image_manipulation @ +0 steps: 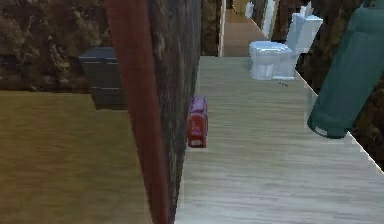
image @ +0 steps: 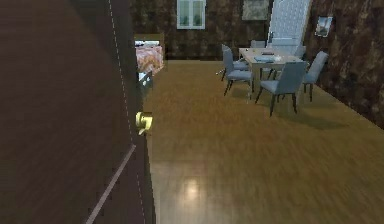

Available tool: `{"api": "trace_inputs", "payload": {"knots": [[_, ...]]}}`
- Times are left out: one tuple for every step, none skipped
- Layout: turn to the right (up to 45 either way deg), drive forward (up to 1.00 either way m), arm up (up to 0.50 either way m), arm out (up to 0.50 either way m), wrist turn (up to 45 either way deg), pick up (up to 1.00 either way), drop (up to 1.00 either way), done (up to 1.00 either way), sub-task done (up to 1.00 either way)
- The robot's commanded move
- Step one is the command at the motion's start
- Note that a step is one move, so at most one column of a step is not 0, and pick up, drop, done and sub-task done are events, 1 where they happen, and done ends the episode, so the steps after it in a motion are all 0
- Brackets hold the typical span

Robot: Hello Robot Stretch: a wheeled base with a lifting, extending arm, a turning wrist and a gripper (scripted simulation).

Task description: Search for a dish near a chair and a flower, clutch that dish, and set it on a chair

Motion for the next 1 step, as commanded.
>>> {"api": "trace_inputs", "payload": {"knots": [[6.0,0.0,0.0,0.0,0.0,0.0,0.0,0.0,0.0]]}}
